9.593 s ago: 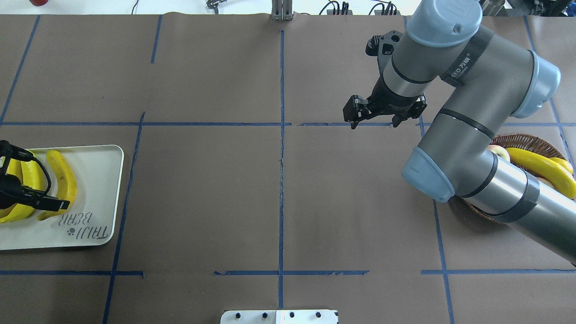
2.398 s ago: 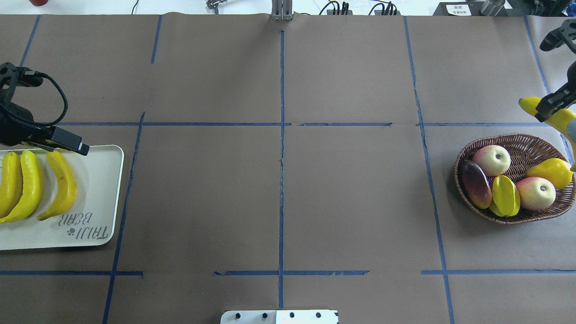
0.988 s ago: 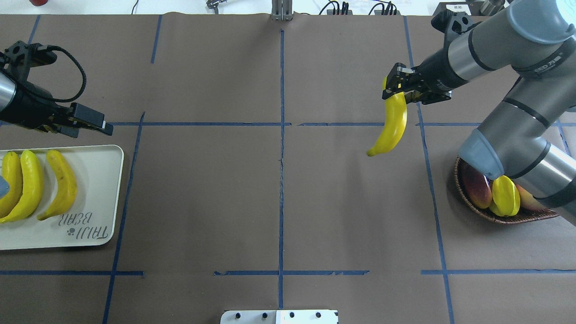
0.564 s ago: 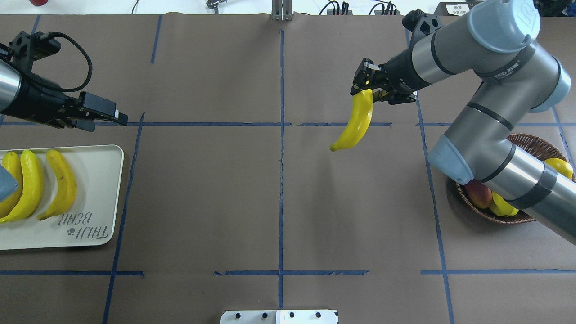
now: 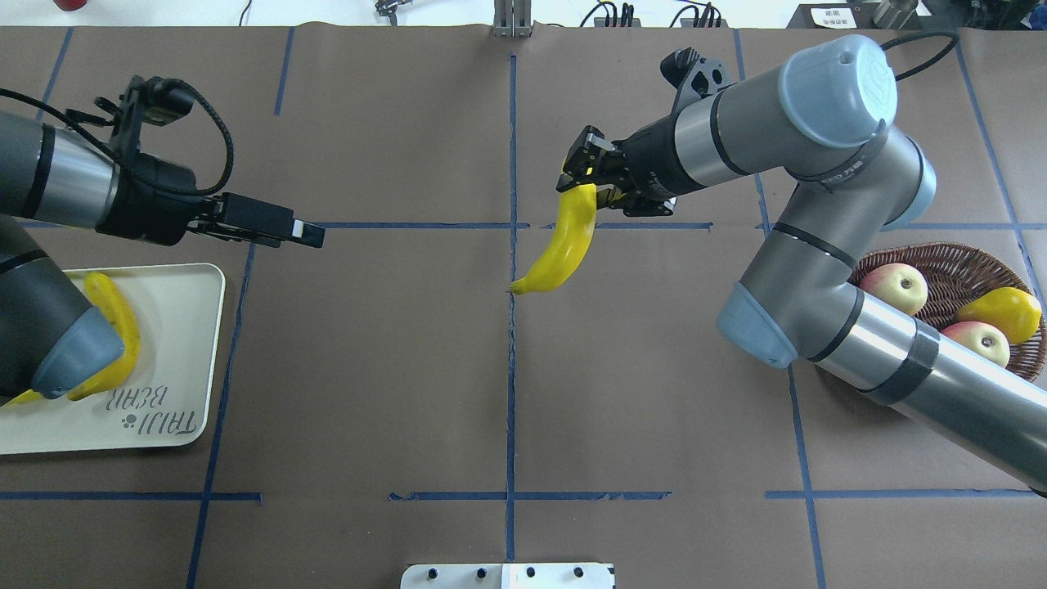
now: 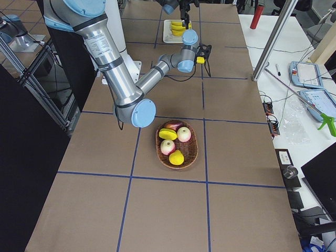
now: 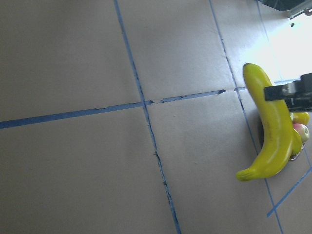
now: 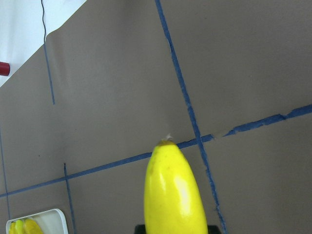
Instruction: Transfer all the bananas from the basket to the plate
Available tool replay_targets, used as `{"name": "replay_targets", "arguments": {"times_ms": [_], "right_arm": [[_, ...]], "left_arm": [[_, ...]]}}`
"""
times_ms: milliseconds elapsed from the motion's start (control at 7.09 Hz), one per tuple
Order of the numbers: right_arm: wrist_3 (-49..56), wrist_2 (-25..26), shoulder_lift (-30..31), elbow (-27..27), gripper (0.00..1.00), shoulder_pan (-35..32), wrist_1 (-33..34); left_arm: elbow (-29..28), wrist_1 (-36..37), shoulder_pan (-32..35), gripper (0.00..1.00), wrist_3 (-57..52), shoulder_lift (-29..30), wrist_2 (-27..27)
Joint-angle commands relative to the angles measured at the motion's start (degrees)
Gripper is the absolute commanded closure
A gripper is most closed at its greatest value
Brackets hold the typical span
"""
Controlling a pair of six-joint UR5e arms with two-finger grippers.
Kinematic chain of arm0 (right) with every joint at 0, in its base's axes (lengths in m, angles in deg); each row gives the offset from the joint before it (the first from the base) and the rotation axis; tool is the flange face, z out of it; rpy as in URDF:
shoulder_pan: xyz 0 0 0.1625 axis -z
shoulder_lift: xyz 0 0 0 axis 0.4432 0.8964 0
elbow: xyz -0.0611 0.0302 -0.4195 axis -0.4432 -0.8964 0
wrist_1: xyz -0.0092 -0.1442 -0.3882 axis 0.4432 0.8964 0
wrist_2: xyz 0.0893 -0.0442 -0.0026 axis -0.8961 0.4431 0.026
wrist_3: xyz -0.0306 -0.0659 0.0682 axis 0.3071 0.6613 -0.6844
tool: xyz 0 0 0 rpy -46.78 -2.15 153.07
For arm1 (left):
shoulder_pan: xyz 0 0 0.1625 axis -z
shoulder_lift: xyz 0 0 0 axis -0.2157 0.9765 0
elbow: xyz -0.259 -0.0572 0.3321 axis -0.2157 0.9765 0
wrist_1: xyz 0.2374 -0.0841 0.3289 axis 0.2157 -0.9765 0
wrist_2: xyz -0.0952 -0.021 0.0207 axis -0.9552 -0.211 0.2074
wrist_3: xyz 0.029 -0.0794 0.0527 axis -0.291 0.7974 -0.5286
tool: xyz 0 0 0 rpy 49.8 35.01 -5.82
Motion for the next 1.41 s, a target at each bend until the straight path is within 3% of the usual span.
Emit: {"name": "replay_targets", "arguments": {"times_ms": [0,423,846,1270], "right_arm": [[-0.5,0.1,-3.0,-0.7,0.96,2.7,-0.5],[-0.6,0.2,-4.4,-0.7,0.96,5.2,-0.5],[-1.5,0.3,-5.4,-0.7,0.95,5.4,-0.5],[-2.0,0.3,-5.6,-0.7,0.95,5.6,-0.5]], "left_arm": [[-0.8,-1.5,-2.4,0.0,-0.2,3.4,0.4],[-0.7,-1.6,-7.3,0.0,-0.2,5.3,5.3],[-0.7,-1.6,-10.2,0.0,-0.2,5.3,6.0],[-0.8,-1.5,-15.9,0.0,-0.2,6.6,12.9]]}}
